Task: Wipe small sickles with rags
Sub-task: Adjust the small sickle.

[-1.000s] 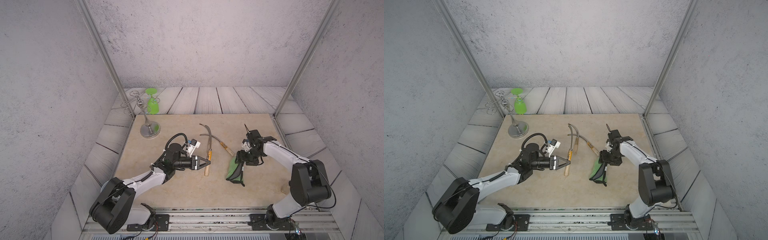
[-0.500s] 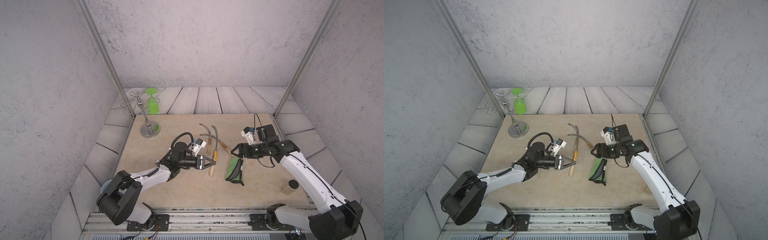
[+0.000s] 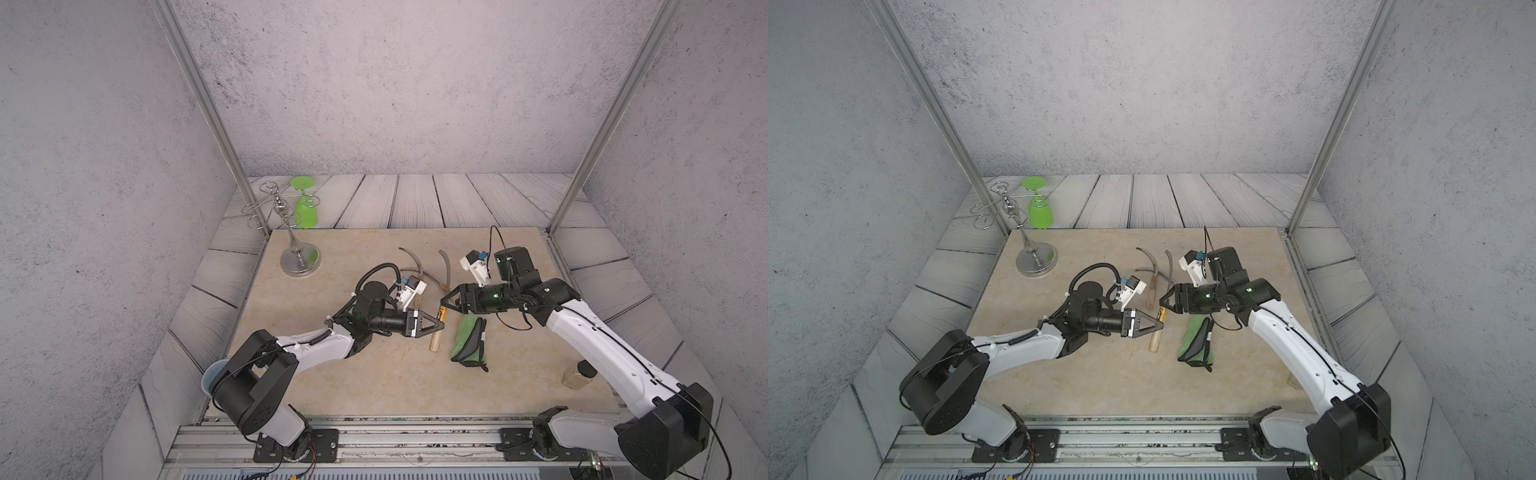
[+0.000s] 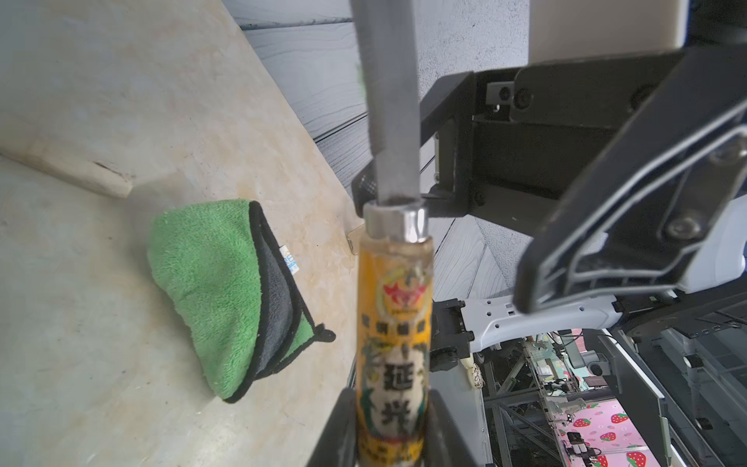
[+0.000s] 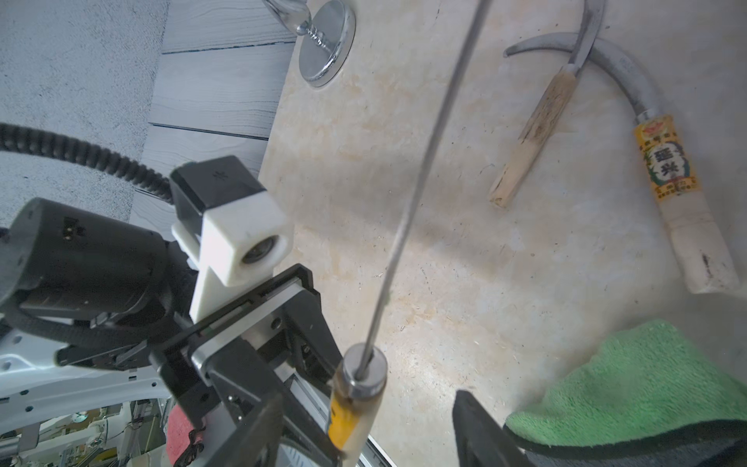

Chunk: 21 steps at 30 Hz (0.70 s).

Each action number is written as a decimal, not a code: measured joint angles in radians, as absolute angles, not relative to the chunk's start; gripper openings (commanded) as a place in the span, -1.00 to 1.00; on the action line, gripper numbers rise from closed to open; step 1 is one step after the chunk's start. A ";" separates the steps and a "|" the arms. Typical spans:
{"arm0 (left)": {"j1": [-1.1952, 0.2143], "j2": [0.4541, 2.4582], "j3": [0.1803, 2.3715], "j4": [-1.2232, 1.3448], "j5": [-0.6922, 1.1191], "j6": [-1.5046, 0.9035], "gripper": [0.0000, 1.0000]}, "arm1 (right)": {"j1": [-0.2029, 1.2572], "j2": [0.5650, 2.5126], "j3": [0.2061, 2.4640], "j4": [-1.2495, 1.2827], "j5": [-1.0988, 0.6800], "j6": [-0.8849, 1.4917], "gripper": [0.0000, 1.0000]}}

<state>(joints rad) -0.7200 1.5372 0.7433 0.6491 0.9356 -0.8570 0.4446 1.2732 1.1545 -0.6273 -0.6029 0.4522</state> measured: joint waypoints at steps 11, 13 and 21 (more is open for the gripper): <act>-0.738 1.547 0.781 0.678 0.928 -0.867 -1.00 | 0.462 1.292 1.118 -0.556 -0.632 0.501 -0.42; -0.740 1.552 0.782 0.678 0.925 -0.866 -1.00 | 0.468 1.292 1.115 -0.545 -0.636 0.506 -0.56; -0.742 1.555 0.782 0.683 0.874 -0.863 -0.43 | 0.469 1.289 1.095 -0.491 -0.599 0.577 -0.70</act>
<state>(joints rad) -0.7422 1.5551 0.7818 0.6834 0.8742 -0.8627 0.4686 1.2888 1.0954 -0.4908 -0.5991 0.5774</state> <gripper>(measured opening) 0.257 0.240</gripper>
